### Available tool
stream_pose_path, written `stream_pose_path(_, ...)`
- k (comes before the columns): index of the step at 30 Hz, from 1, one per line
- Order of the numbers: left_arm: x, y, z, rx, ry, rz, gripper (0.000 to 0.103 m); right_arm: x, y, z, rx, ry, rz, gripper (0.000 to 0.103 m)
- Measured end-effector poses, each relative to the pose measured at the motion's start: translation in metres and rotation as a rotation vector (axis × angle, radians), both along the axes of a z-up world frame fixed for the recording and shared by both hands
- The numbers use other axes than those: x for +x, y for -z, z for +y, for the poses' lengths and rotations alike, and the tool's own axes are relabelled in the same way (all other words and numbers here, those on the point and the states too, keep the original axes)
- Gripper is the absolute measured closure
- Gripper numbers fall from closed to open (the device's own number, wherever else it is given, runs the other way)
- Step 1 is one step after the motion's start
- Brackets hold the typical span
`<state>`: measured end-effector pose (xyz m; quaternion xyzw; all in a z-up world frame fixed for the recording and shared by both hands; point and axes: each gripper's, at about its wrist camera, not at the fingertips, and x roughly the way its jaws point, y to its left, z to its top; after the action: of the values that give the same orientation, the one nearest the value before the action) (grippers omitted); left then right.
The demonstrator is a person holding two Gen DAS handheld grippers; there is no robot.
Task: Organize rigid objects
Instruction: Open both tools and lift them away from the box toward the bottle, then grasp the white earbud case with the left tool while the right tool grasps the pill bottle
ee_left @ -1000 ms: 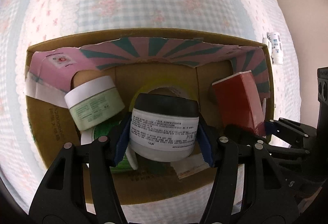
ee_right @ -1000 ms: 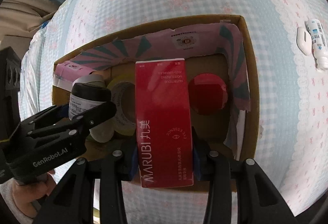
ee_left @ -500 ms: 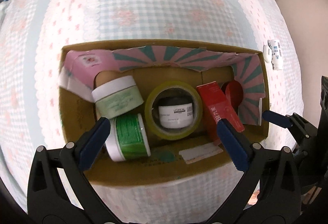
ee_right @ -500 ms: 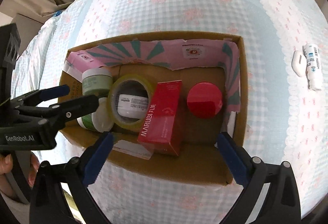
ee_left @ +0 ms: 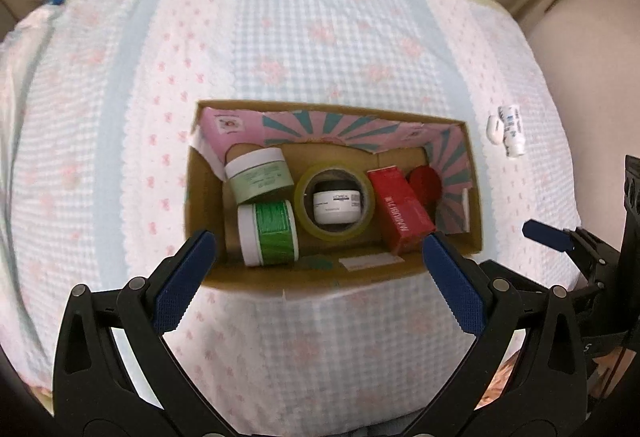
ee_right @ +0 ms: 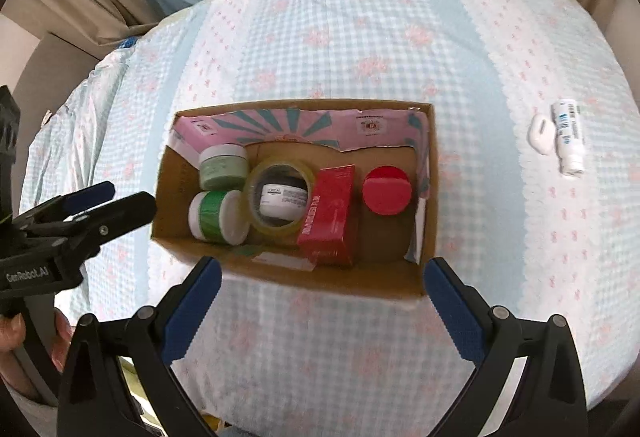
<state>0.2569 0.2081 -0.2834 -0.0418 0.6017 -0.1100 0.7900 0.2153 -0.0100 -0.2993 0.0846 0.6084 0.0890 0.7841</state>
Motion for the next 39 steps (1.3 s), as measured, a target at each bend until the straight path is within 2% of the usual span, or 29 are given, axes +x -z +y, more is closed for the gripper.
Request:
stream_pose_path(6,-0.022,-0.043,-0.013,-0.027,0.012,-0.071,0.000,-0.026,-0.033,-0.005,-0.033,-0.011,-0.007,0.002)
stream_pose_path(11,-0.041,-0.074,-0.034,-0.036,0.027,-0.132,0.000,-0.051,-0.064,-0.033,-0.053,0.032,-0.048,0.002)
stream_pose_path(15,-0.053,-0.090,-0.062,-0.017,0.052,-0.169,0.000,-0.071,-0.091,-0.075,-0.091,0.092,-0.107,0.002)
stream_pose_path(22,-0.065,-0.105,-0.132,-0.012,0.046,-0.211,0.000,-0.083,-0.113,-0.160,-0.098,0.159,-0.146,0.002)
stream_pose_path(26,-0.069,-0.106,-0.187,0.042,0.011,-0.239,0.000,-0.075,-0.113,-0.214,-0.081,0.126,-0.151,0.002)
stream_pose_path(30,-0.066,-0.094,-0.239,0.075,-0.001,-0.246,0.000,-0.062,-0.110,-0.263,-0.059,0.087,-0.160,0.002)
stream_pose_path(39,-0.022,-0.048,-0.325,0.059,0.032,-0.161,0.000,0.000,-0.081,-0.352,0.047,0.093,-0.106,0.002)
